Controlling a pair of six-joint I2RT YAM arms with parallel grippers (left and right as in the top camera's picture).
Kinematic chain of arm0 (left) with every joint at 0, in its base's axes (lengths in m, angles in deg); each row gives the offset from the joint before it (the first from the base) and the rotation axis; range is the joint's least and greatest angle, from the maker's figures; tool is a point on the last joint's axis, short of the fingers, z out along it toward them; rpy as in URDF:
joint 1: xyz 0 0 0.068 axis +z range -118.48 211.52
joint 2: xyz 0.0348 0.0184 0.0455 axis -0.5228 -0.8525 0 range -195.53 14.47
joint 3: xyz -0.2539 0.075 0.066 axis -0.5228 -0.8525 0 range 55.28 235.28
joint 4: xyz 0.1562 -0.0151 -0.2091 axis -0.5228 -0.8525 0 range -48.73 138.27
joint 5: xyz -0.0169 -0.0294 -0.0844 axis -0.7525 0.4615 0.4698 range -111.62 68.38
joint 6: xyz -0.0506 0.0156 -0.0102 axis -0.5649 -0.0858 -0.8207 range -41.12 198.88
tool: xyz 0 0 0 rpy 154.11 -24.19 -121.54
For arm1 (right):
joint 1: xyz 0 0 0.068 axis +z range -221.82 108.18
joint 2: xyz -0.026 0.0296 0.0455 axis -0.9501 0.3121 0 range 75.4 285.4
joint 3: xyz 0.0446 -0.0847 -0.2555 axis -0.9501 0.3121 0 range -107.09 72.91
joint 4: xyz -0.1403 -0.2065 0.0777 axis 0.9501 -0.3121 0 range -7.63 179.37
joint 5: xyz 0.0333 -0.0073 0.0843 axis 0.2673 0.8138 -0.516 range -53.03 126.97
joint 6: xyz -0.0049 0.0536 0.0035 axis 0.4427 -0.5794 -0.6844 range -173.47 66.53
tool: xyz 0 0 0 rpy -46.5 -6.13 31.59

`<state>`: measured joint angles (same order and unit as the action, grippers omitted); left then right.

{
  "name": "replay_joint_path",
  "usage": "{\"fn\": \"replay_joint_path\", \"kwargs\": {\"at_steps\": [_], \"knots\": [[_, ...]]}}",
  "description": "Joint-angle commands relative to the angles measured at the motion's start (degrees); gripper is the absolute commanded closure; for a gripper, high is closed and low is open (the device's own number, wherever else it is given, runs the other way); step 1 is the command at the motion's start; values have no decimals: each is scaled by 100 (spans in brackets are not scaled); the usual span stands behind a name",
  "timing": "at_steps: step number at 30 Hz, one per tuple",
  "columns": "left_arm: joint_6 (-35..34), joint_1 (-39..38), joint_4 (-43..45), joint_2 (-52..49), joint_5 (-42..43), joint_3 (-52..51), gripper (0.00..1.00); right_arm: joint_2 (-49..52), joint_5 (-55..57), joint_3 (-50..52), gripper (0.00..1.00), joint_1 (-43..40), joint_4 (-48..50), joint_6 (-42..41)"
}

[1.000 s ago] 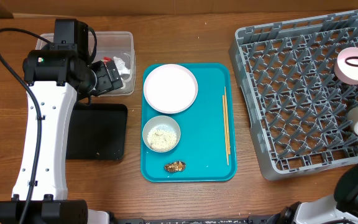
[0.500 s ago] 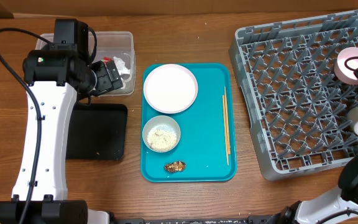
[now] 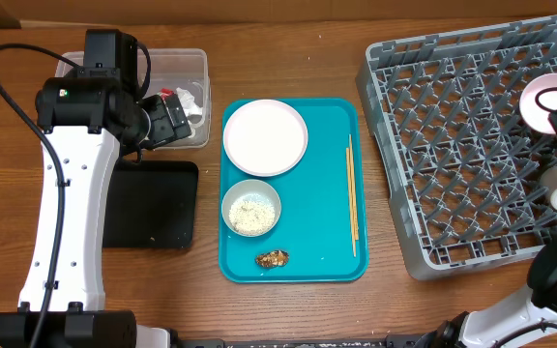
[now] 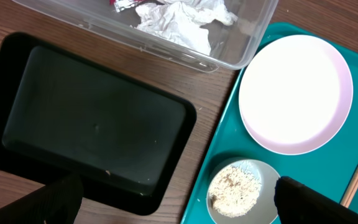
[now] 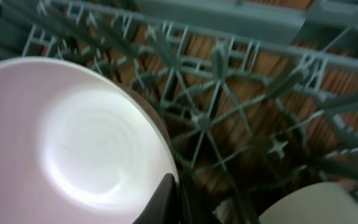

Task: Sort waste into correct bins and load items into the dishwasher

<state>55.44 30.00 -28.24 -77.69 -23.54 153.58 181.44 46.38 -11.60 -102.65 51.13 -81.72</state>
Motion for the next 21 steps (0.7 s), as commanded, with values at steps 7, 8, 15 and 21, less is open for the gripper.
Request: {"fn": "replay_joint_path", "kwargs": {"at_steps": [7,8,15,21], "knots": [[52,-81,35,-9,48,74,0,-267,2286,-1012,96,90,85,1139],[52,-81,33,-9,48,74,0,-264,2806,-1010,96,144,105,1279],[52,-81,31,-9,50,74,0,-151,5274,-977,96,514,481,1665],[52,-81,26,-9,50,74,0,260,5099,-907,96,940,160,1998]]}}
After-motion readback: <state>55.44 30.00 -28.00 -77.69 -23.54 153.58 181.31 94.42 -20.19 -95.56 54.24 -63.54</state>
